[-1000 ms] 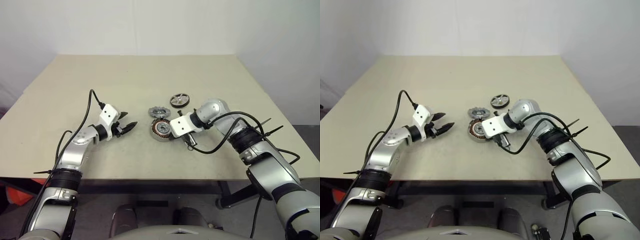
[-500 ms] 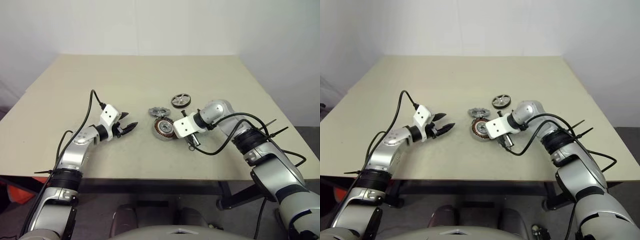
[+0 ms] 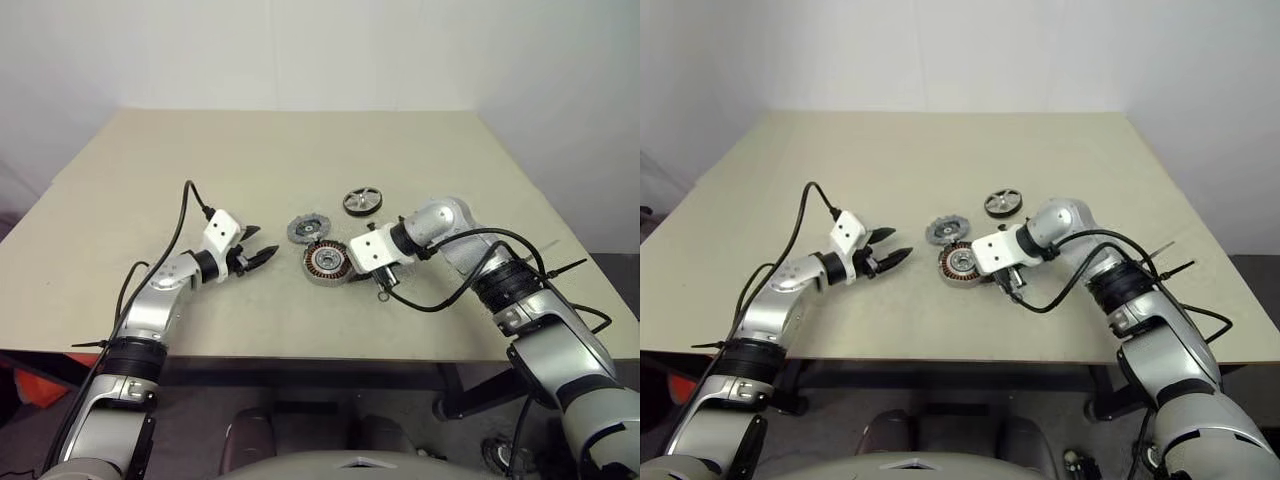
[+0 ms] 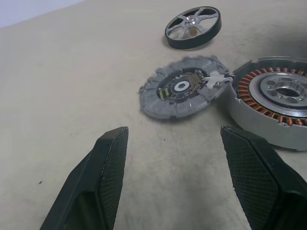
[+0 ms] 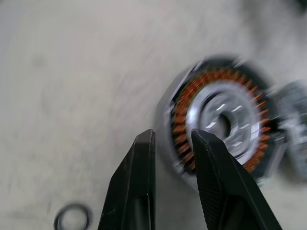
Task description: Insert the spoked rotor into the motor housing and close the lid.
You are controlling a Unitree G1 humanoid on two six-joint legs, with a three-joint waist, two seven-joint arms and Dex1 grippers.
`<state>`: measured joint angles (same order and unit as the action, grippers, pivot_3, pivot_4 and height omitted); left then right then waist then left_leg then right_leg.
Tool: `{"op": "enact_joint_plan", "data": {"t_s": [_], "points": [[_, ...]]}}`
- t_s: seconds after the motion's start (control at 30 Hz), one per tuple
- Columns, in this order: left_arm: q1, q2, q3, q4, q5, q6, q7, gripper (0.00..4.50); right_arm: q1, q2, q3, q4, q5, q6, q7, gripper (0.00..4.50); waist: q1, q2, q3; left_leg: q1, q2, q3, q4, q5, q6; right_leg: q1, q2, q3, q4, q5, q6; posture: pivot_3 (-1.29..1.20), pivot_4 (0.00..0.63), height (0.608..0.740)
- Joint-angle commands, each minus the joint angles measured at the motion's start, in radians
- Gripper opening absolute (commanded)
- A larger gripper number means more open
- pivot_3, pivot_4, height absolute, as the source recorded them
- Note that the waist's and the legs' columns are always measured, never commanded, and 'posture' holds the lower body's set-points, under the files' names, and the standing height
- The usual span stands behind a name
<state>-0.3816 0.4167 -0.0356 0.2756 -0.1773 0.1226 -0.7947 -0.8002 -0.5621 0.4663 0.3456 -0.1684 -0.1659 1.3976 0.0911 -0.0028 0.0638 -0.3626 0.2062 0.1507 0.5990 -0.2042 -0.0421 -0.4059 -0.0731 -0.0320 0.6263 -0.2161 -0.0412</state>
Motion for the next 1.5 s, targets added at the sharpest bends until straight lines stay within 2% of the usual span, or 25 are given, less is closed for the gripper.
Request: {"op": "enact_joint_plan", "data": {"t_s": [0.03, 0.17, 0.27, 0.43, 0.57, 0.83, 1.27, 1.37, 1.5], "points": [[-0.016, -0.001, -0.002, -0.033, -0.023, 0.004, -0.03, 3.24, 0.037, -0.027, -0.106, -0.133, 0.08, 0.094, -0.046, 1.22, 0.003, 0.0, 0.0, 0.0, 0.0, 0.0, 0.0, 0.0, 0.0, 0.0, 0.0, 0.0, 0.0, 0.0, 0.0, 0.0, 0.0, 0.74], [-0.029, -0.012, -0.038, -0.038, -0.034, 0.021, -0.093, 3.24, 0.169, -0.047, -0.217, -0.251, 0.132, 0.223, -0.154, 1.22, 0.009, 0.0, 0.0, 0.0, 0.0, 0.0, 0.0, 0.0, 0.0, 0.001, 0.0, 0.0, -0.001, 0.0, 0.0, 0.0, 0.0, 0.74], [-0.066, -0.015, -0.057, -0.003, -0.02, 0.011, -0.119, 3.24, 0.332, -0.093, -0.3, -0.303, 0.15, 0.356, -0.235, 1.22, 0.018, -0.001, 0.0, 0.001, 0.0, 0.0, 0.0, 0.0, 0.0, 0.003, 0.0, 0.0, -0.002, 0.0, 0.0, 0.0, 0.0, 0.74], [-0.104, -0.01, -0.073, 0.05, -0.003, -0.015, -0.15, 3.24, 0.502, -0.118, -0.371, -0.421, 0.211, 0.482, -0.298, 1.22, 0.007, 0.001, 0.0, 0.004, -0.001, 0.0, -0.002, 0.0, -0.001, 0.004, 0.0, 0.001, -0.002, 0.0, 0.001, 0.0, 0.0, 0.74], [-0.126, -0.021, -0.081, 0.077, 0.003, -0.024, -0.155, 3.24, 0.576, -0.122, -0.401, -0.504, 0.259, 0.556, -0.326, 1.22, 0.002, 0.002, -0.001, 0.006, -0.001, 0.001, -0.004, 0.001, -0.003, 0.005, 0.001, 0.003, -0.002, 0.0, 0.002, 0.0, 0.0, 0.74], [-0.128, -0.039, -0.099, 0.086, 0.008, -0.029, -0.177, 3.24, 0.599, -0.096, -0.363, -0.491, 0.252, 0.564, -0.406, 3.85, 0.007, 0.001, -0.001, 0.01, -0.001, 0.001, -0.004, 0.001, -0.002, 0.008, 0.0, 0.003, -0.003, 0.0, 0.002, 0.0, 0.0, 0.74], [-0.108, -0.027, -0.113, 0.054, 0.0, -0.012, -0.212, 3.24, 0.603, -0.083, -0.309, -0.408, 0.257, 0.543, -0.425, 3.85, 0.006, 0.002, -0.001, 0.01, -0.001, 0.001, -0.004, 0.001, -0.002, 0.008, 0.0, 0.003, -0.003, 0.0, 0.002, 0.0, 0.0, 0.74], [-0.111, -0.02, -0.109, 0.058, 0.002, -0.014, -0.212, 3.24, 0.605, -0.08, -0.306, -0.403, 0.272, 0.553, -0.417, 3.26, 0.005, 0.001, -0.001, 0.011, -0.001, 0.001, -0.004, 0.001, -0.002, 0.008, 0.0, 0.003, -0.003, 0.0, 0.002, 0.0, 0.0, 0.74], [-0.113, -0.014, -0.107, 0.063, 0.005, -0.016, -0.208, 3.24, 0.604, -0.087, -0.303, -0.409, 0.277, 0.565, -0.415, 1.86, 0.005, 0.001, -0.001, 0.012, -0.001, 0.001, -0.004, 0.001, -0.002, 0.01, 0.0, 0.003, -0.003, -0.001, 0.003, 0.0, 0.0, 0.74]]}}
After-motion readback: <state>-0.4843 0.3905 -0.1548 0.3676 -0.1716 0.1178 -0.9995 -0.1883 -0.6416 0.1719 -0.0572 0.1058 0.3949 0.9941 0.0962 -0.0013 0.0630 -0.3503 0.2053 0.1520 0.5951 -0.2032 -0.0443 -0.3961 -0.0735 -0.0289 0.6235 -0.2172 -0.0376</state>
